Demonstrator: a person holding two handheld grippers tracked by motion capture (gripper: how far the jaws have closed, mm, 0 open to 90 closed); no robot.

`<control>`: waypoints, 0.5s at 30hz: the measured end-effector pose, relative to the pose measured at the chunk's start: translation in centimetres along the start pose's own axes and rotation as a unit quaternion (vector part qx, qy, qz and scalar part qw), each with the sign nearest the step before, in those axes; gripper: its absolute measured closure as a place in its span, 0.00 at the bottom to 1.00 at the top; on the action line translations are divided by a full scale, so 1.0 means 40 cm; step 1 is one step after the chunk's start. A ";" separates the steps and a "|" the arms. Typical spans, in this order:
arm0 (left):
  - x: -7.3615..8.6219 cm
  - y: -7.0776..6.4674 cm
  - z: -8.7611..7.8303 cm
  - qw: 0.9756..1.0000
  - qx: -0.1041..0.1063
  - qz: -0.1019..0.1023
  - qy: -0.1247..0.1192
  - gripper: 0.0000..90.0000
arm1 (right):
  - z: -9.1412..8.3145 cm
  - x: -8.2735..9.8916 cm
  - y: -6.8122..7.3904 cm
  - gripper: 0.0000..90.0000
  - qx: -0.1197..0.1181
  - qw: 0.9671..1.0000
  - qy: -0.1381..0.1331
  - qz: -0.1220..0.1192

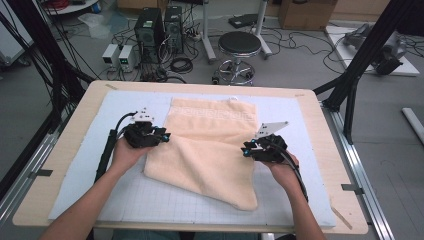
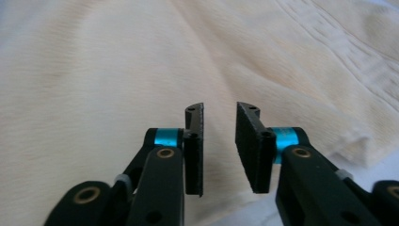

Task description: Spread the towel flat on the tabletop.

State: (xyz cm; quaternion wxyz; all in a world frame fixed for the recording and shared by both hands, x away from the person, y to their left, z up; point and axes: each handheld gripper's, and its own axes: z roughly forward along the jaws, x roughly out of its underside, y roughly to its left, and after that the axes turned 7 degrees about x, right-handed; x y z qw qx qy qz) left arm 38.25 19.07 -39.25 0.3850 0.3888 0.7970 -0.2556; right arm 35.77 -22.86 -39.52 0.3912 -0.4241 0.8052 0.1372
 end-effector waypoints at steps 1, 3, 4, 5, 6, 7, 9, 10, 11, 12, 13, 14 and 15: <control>0.002 -0.007 -0.010 1.000 -0.001 0.005 -0.001 0.69 | -0.010 -0.002 0.014 0.76 -0.004 1.000 -0.004 -0.004; 0.011 -0.024 -0.036 1.000 0.005 0.014 -0.007 0.67 | -0.024 -0.003 0.037 0.72 -0.014 1.000 -0.012 -0.011; 0.019 -0.037 -0.052 1.000 0.008 0.022 -0.008 0.63 | -0.033 -0.001 0.050 0.70 -0.016 1.000 -0.015 -0.014; 0.029 -0.048 -0.063 0.999 0.013 0.027 -0.010 0.61 | -0.044 0.005 0.066 0.68 -0.026 0.999 -0.026 -0.017; 0.038 -0.058 -0.070 0.999 0.020 0.031 -0.010 0.60 | -0.051 0.011 0.080 0.67 -0.035 0.999 -0.028 -0.015; 0.050 -0.071 -0.078 0.999 0.023 0.038 -0.009 0.58 | -0.055 0.017 0.089 0.66 -0.037 0.999 -0.029 -0.021; 0.075 -0.098 -0.088 0.998 0.032 0.055 0.004 0.53 | -0.064 0.040 0.119 0.64 -0.048 0.998 -0.023 -0.029; 0.090 -0.113 -0.089 0.997 0.037 0.062 0.003 0.50 | -0.064 0.050 0.128 0.63 -0.053 0.998 -0.020 -0.029; 0.105 -0.124 -0.090 0.997 0.044 0.067 0.006 0.49 | -0.064 0.062 0.140 0.63 -0.060 0.998 -0.013 -0.032; 0.126 -0.138 -0.085 0.996 0.058 0.070 0.009 0.48 | -0.062 0.073 0.151 0.63 -0.070 0.997 -0.004 -0.035; 0.141 -0.147 -0.077 0.995 0.065 0.076 0.016 0.48 | -0.055 0.086 0.162 0.63 -0.076 0.996 0.012 -0.046; 0.157 -0.153 -0.067 0.994 0.071 0.080 0.029 0.48 | -0.049 0.094 0.171 0.63 -0.078 0.995 0.027 -0.053; 0.167 -0.155 -0.057 0.993 0.076 0.080 0.041 0.48 | -0.040 0.102 0.176 0.63 -0.078 0.994 0.042 -0.060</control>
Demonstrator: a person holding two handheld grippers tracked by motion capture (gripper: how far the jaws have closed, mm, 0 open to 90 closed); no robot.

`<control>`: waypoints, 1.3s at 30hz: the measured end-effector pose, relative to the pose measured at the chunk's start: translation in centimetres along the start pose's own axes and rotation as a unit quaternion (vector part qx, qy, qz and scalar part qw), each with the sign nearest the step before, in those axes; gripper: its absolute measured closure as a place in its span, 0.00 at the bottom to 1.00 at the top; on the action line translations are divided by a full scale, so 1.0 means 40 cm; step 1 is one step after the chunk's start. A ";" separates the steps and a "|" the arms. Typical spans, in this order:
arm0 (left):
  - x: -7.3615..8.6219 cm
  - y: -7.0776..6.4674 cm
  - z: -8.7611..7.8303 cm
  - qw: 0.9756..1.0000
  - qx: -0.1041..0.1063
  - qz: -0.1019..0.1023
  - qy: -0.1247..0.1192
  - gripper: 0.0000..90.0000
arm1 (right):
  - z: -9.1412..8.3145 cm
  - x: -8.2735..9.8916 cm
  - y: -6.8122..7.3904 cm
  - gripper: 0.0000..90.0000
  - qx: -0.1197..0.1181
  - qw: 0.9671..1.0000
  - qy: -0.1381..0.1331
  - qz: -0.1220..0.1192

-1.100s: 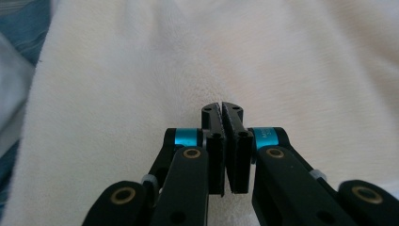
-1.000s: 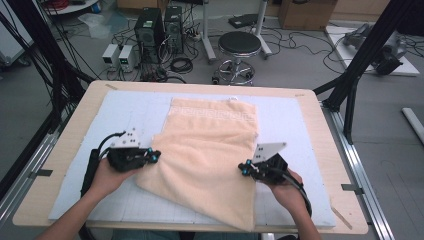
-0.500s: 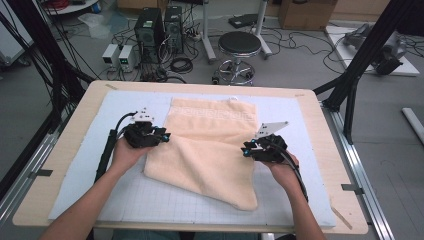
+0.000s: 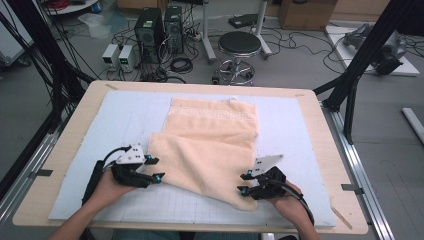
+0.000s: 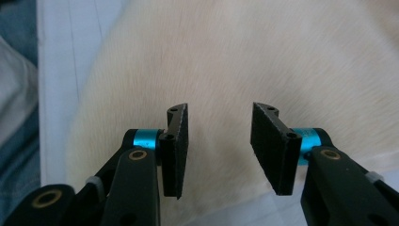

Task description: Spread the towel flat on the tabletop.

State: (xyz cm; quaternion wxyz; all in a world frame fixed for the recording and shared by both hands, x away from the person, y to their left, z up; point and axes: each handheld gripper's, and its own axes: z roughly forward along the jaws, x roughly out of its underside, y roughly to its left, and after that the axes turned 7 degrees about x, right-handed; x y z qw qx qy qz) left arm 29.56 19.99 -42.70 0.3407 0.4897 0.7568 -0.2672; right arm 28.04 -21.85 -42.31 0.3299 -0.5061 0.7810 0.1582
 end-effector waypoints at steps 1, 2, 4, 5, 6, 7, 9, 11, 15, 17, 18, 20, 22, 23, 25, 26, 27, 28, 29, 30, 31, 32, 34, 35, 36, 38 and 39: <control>0.010 0.000 0.017 0.999 0.014 -0.003 0.029 0.51 | 0.009 0.004 0.003 0.63 -0.001 1.000 0.009 0.000; 0.014 -0.003 0.027 0.999 0.017 -0.003 0.033 0.56 | 0.022 0.009 0.006 0.64 -0.006 1.000 0.011 -0.001; 0.011 -0.008 0.027 0.999 -0.005 0.023 0.038 0.65 | 0.026 0.011 0.000 0.69 -0.010 1.000 0.002 0.008; 0.008 -0.005 0.025 0.999 -0.004 0.019 0.041 0.69 | 0.026 0.011 0.000 0.73 -0.008 1.000 0.001 0.009; 0.008 -0.001 0.024 0.999 -0.001 0.012 0.034 0.76 | 0.027 0.010 0.000 0.83 -0.012 1.000 0.000 0.006; 0.007 0.002 0.021 0.999 0.004 0.007 0.031 0.84 | 0.027 0.008 0.001 0.88 -0.013 1.000 -0.001 -0.002; 0.000 0.000 0.011 1.000 0.005 0.006 0.025 0.91 | 0.025 -0.002 0.008 0.94 -0.010 1.000 0.008 -0.017; -0.013 -0.005 -0.008 1.000 0.011 0.013 0.011 0.92 | 0.019 -0.011 0.015 0.95 -0.006 0.999 0.012 -0.029; -0.049 -0.010 -0.063 0.999 0.039 0.026 -0.012 0.92 | -0.042 -0.052 0.020 0.95 0.003 0.999 -0.029 -0.040; -0.072 0.001 -0.090 0.999 0.038 0.032 -0.015 0.92 | -0.072 -0.073 0.013 0.95 0.018 0.998 -0.040 -0.045; -0.091 0.016 -0.102 0.999 0.030 0.027 -0.028 0.92 | -0.087 -0.086 0.005 0.95 0.030 0.998 -0.043 -0.045; -0.120 0.052 -0.106 0.999 0.020 0.003 -0.039 0.92 | -0.105 -0.107 -0.028 0.95 0.051 0.997 -0.049 -0.035; -0.148 0.105 -0.090 0.999 0.002 -0.021 -0.045 0.92 | -0.103 -0.126 -0.080 0.94 0.074 0.996 -0.052 -0.013; -0.158 0.135 -0.074 0.998 -0.003 -0.041 -0.045 0.92 | -0.097 -0.131 -0.100 0.94 0.082 0.995 -0.048 -0.007; -0.171 0.189 -0.030 0.996 -0.025 -0.075 -0.031 0.91 | -0.070 -0.136 -0.153 0.94 0.098 0.994 -0.038 0.026; -0.173 0.209 -0.006 0.995 -0.035 -0.087 -0.023 0.90 | -0.051 -0.134 -0.179 0.93 0.110 0.993 -0.030 0.034; -0.173 0.228 0.026 0.993 -0.055 -0.100 -0.010 0.86 | -0.030 -0.128 -0.202 0.91 0.117 0.992 -0.020 0.048; -0.172 0.235 0.038 0.993 -0.065 -0.102 0.002 0.73 | -0.001 -0.114 -0.233 0.87 0.124 0.990 -0.009 0.067; -0.170 0.240 0.046 0.992 -0.070 -0.106 0.007 0.68 | 0.009 -0.107 -0.244 0.85 0.122 0.990 -0.005 0.077; -0.166 0.246 0.049 0.992 -0.070 -0.109 0.011 0.65 | 0.017 -0.101 -0.254 0.83 0.119 0.990 -0.004 0.081; -0.163 0.248 0.047 0.991 -0.071 -0.110 0.014 0.64 | 0.022 -0.096 -0.261 0.82 0.117 0.989 -0.002 0.087; -0.160 0.248 0.039 0.991 -0.072 -0.110 0.013 0.61 | 0.020 -0.094 -0.261 0.81 0.116 0.989 -0.004 0.086; -0.154 0.238 0.017 0.992 -0.078 -0.103 -0.002 0.55 | 0.000 -0.100 -0.248 0.79 0.118 0.990 -0.018 0.075; -0.155 0.231 0.002 0.992 -0.076 -0.100 -0.005 0.55 | -0.009 -0.103 -0.241 0.79 0.117 0.990 -0.023 0.071; -0.155 0.218 -0.015 0.993 -0.073 -0.090 -0.016 0.53 | -0.021 -0.108 -0.230 0.78 0.117 0.991 -0.033 0.064; -0.149 0.187 -0.041 0.994 -0.074 -0.070 -0.034 0.54 | -0.041 -0.116 -0.206 0.73 0.102 0.992 -0.046 0.054; -0.143 0.170 -0.049 0.995 -0.067 -0.067 -0.040 0.53 | -0.047 -0.120 -0.187 0.71 0.087 0.994 -0.050 0.043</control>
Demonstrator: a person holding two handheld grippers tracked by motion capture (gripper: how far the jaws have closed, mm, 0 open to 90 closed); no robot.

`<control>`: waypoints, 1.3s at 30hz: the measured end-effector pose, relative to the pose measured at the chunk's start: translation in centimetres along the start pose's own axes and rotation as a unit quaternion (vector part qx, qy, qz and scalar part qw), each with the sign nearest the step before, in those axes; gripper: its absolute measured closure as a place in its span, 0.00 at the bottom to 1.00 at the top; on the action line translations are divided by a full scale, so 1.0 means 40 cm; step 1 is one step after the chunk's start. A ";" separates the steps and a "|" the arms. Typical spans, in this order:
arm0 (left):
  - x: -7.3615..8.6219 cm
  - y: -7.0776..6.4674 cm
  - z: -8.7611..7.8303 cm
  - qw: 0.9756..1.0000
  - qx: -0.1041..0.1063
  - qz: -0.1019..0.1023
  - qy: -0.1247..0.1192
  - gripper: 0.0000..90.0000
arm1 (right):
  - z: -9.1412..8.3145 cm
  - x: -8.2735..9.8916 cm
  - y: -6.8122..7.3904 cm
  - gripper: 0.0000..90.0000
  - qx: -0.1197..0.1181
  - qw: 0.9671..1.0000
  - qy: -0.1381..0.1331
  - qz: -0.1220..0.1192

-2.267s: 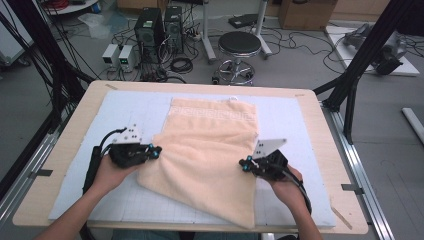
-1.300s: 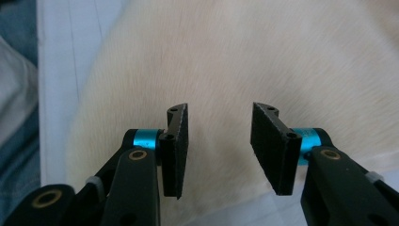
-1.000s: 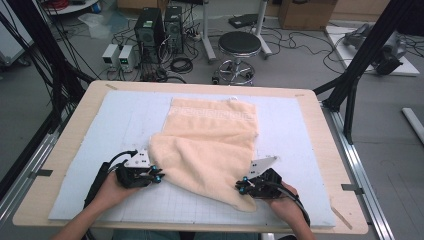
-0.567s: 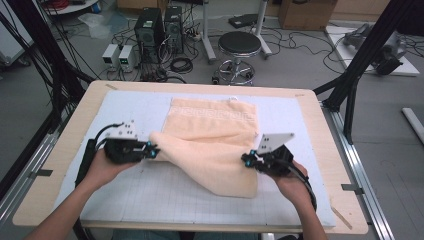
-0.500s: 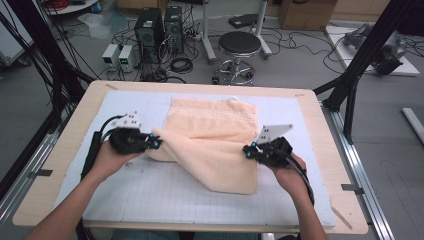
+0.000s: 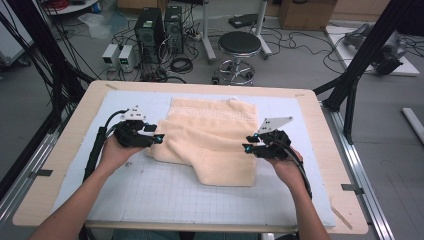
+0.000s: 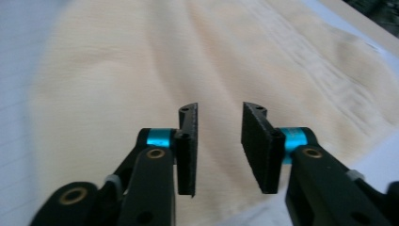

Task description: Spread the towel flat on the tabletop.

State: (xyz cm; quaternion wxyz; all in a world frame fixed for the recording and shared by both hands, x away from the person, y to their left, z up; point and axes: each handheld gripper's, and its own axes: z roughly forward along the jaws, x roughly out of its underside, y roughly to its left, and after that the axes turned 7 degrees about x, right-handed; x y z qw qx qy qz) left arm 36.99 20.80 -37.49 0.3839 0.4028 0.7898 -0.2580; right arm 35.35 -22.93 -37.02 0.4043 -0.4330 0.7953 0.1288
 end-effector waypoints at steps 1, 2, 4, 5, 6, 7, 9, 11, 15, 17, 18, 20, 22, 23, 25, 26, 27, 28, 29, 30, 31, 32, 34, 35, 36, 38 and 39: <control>0.010 -0.016 -0.007 1.000 0.005 0.006 -0.005 0.54 | -0.007 0.000 0.018 0.71 -0.005 1.000 0.000 -0.010; 0.022 -0.033 -0.012 1.000 0.013 0.013 -0.003 0.55 | -0.013 0.004 0.037 0.71 -0.005 1.000 -0.006 -0.023; 0.050 -0.066 -0.009 0.999 0.023 0.027 0.004 0.57 | -0.016 0.021 0.070 0.68 -0.018 0.999 -0.010 -0.029; 0.061 -0.076 -0.005 0.999 0.027 0.031 0.009 0.59 | -0.012 0.032 0.084 0.67 -0.023 0.999 -0.005 -0.035; 0.074 -0.089 0.007 0.998 0.035 0.035 0.025 0.61 | -0.008 0.043 0.096 0.67 -0.025 0.999 -0.002 -0.040; 0.082 -0.095 0.016 0.998 0.033 0.040 0.031 0.62 | -0.002 0.060 0.111 0.66 -0.032 0.998 0.002 -0.047; 0.097 -0.100 0.047 0.997 0.043 0.036 0.054 0.62 | 0.014 0.081 0.126 0.65 -0.043 0.998 0.013 -0.052; 0.105 -0.100 0.082 0.996 0.040 0.035 0.068 0.62 | 0.039 0.102 0.136 0.66 -0.046 0.997 0.040 -0.055; 0.109 -0.093 0.115 0.997 0.014 0.038 0.061 0.70 | 0.071 0.121 0.132 0.75 -0.045 0.997 0.049 -0.049; 0.105 -0.086 0.121 0.998 0.004 0.037 0.059 0.77 | 0.073 0.123 0.120 0.81 -0.051 0.997 0.047 -0.044; 0.104 -0.084 0.123 0.998 0.001 0.039 0.057 0.81 | 0.074 0.124 0.115 0.86 -0.049 0.997 0.045 -0.039; 0.102 -0.085 0.122 0.998 -0.003 0.039 0.058 0.88 | 0.074 0.124 0.110 0.91 -0.049 0.997 0.046 -0.035; 0.100 -0.087 0.114 0.998 -0.001 0.039 0.058 0.92 | 0.075 0.123 0.105 0.94 -0.054 0.997 0.045 -0.034; 0.098 -0.088 0.109 0.998 0.001 0.037 0.057 0.93 | 0.072 0.123 0.103 0.95 -0.053 0.997 0.042 -0.033; 0.092 -0.093 0.084 0.998 0.008 0.035 0.045 0.94 | 0.062 0.121 0.101 0.96 -0.055 0.997 0.037 -0.032; 0.088 -0.096 0.069 0.998 0.010 0.038 0.041 0.94 | 0.056 0.119 0.100 0.96 -0.054 0.998 0.034 -0.031; 0.084 -0.098 0.058 0.998 0.012 0.039 0.038 0.94 | 0.048 0.116 0.100 0.96 -0.051 0.998 0.030 -0.031; 0.076 -0.101 0.037 0.998 0.010 0.045 0.038 0.94 | 0.041 0.113 0.100 0.96 -0.053 0.998 0.025 -0.031; 0.071 -0.104 0.023 0.998 0.009 0.048 0.034 0.94 | 0.029 0.105 0.101 0.96 -0.051 0.998 0.020 -0.032; 0.065 -0.107 0.003 0.998 0.009 0.052 0.030 0.94 | 0.021 0.101 0.100 0.96 -0.052 0.998 0.017 -0.032; 0.059 -0.111 -0.016 0.998 0.009 0.056 0.028 0.94 | 0.009 0.093 0.101 0.96 -0.054 0.998 0.009 -0.033; 0.052 -0.117 -0.039 0.998 0.016 0.059 0.030 0.94 | -0.003 0.085 0.103 0.96 -0.053 0.998 0.004 -0.035; 0.042 -0.132 -0.074 0.997 0.017 0.068 0.028 0.94 | -0.029 0.070 0.108 0.96 -0.051 0.998 -0.005 -0.044; 0.038 -0.141 -0.089 0.997 0.015 0.072 0.025 0.94 | -0.045 0.062 0.114 0.96 -0.054 0.997 -0.010 -0.046; 0.035 -0.152 -0.103 0.997 0.017 0.074 0.024 0.94 | -0.056 0.057 0.120 0.96 -0.054 0.997 -0.014 -0.049; 0.034 -0.175 -0.129 0.996 0.019 0.084 0.026 0.94 | -0.076 0.052 0.134 0.96 -0.056 0.997 -0.019 -0.051; 0.036 -0.189 -0.142 0.996 0.022 0.086 0.020 0.94 | -0.091 0.050 0.145 0.96 -0.056 0.997 -0.023 -0.056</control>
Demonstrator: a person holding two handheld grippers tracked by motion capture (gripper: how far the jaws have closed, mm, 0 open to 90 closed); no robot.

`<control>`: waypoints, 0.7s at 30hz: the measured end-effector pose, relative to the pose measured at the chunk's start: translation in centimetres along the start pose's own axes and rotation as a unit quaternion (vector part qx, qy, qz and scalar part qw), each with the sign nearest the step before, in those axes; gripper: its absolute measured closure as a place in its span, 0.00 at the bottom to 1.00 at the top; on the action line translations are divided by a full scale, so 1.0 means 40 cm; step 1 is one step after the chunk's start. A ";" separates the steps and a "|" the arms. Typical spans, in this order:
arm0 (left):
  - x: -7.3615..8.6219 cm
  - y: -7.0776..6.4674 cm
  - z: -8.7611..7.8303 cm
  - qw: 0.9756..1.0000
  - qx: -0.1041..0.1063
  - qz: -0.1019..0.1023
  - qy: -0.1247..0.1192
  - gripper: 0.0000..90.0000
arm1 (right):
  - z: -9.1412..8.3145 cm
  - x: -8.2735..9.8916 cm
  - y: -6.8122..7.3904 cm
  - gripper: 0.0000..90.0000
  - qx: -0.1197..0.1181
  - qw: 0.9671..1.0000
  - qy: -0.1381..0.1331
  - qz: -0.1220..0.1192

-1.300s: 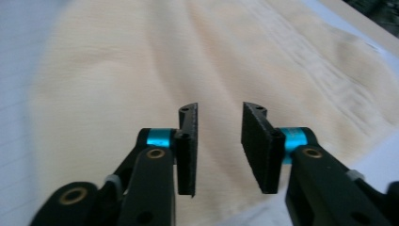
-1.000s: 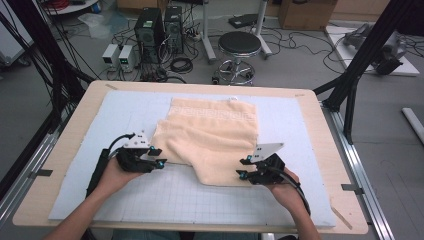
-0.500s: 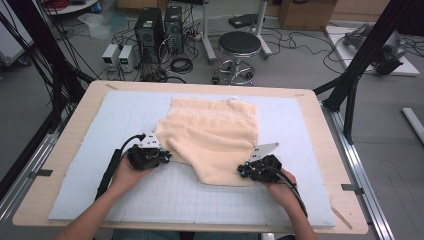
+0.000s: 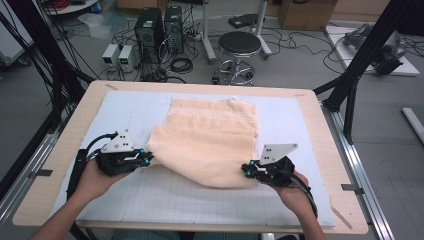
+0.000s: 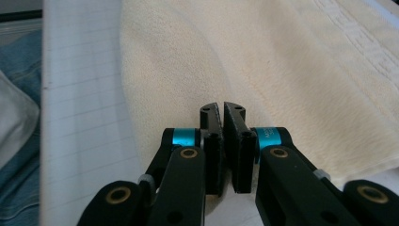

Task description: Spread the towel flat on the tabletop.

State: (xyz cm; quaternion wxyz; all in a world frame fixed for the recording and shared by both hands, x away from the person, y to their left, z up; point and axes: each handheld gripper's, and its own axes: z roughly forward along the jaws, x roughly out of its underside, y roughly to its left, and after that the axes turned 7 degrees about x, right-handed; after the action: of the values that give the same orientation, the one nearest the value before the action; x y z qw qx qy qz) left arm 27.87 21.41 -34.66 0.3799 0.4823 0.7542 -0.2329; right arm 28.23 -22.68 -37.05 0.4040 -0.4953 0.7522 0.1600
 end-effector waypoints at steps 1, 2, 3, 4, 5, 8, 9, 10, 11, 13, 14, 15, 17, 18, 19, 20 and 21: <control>0.000 -0.011 -0.011 1.000 0.000 0.004 -0.002 0.95 | -0.012 -0.003 0.013 0.96 -0.003 1.000 -0.005 -0.001; 0.001 -0.030 -0.029 1.000 0.003 0.006 -0.005 0.95 | -0.021 -0.004 0.022 0.96 -0.004 1.000 -0.007 -0.003; 0.002 -0.048 -0.044 1.000 0.010 0.007 -0.006 0.95 | -0.036 -0.006 0.039 0.96 -0.007 1.000 -0.011 -0.005; 0.003 -0.065 -0.055 1.000 0.014 0.009 -0.009 0.95 | -0.051 -0.008 0.053 0.96 -0.011 1.000 -0.013 -0.007; 0.004 -0.088 -0.073 1.000 0.019 0.016 -0.003 0.95 | -0.061 -0.010 0.066 0.96 -0.014 1.000 -0.015 -0.011; 0.011 -0.162 -0.133 0.998 0.052 0.029 -0.013 0.94 | -0.117 -0.021 0.127 0.93 -0.037 0.999 -0.025 -0.020; 0.015 -0.172 -0.151 0.996 0.077 0.029 -0.021 0.93 | -0.132 -0.023 0.140 0.86 -0.046 0.998 -0.032 -0.019; 0.017 -0.173 -0.156 0.996 0.084 0.022 -0.032 0.88 | -0.145 -0.024 0.149 0.81 -0.045 0.998 -0.034 -0.010; 0.018 -0.167 -0.156 0.995 0.088 0.015 -0.041 0.82 | -0.148 -0.025 0.149 0.80 -0.048 0.998 -0.033 -0.009; 0.022 -0.143 -0.139 0.995 0.090 0.004 -0.047 0.72 | -0.136 -0.024 0.139 0.76 -0.034 0.999 -0.016 -0.015; 0.026 -0.129 -0.122 0.995 0.089 0.005 -0.048 0.71 | -0.121 -0.022 0.128 0.75 -0.028 0.999 -0.011 -0.015; 0.032 -0.117 -0.100 0.995 0.085 0.005 -0.046 0.69 | -0.103 -0.017 0.114 0.74 -0.026 1.000 -0.006 -0.010; 0.048 -0.090 -0.046 0.996 0.077 0.010 -0.032 0.67 | -0.059 -0.007 0.088 0.72 -0.023 1.000 0.006 -0.008; 0.059 -0.075 -0.018 0.997 0.075 0.007 -0.027 0.66 | -0.037 -0.001 0.075 0.72 -0.022 1.000 0.011 -0.005; 0.071 -0.058 0.010 0.997 0.074 0.006 -0.024 0.65 | -0.014 0.005 0.062 0.72 -0.019 1.000 0.015 -0.007; 0.083 -0.043 0.037 0.997 0.072 0.002 -0.025 0.64 | 0.008 0.012 0.049 0.71 -0.019 1.000 0.020 0.000; 0.096 -0.024 0.061 0.997 0.070 -0.003 -0.023 0.62 | 0.029 0.019 0.035 0.70 -0.024 0.999 0.020 0.007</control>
State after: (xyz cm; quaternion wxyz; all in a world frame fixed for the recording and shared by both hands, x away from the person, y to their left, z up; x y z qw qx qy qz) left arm 26.89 21.36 -39.19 0.3615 0.4999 0.7289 -0.2969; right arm 27.41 -21.76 -38.57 0.3757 -0.5026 0.7598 0.1703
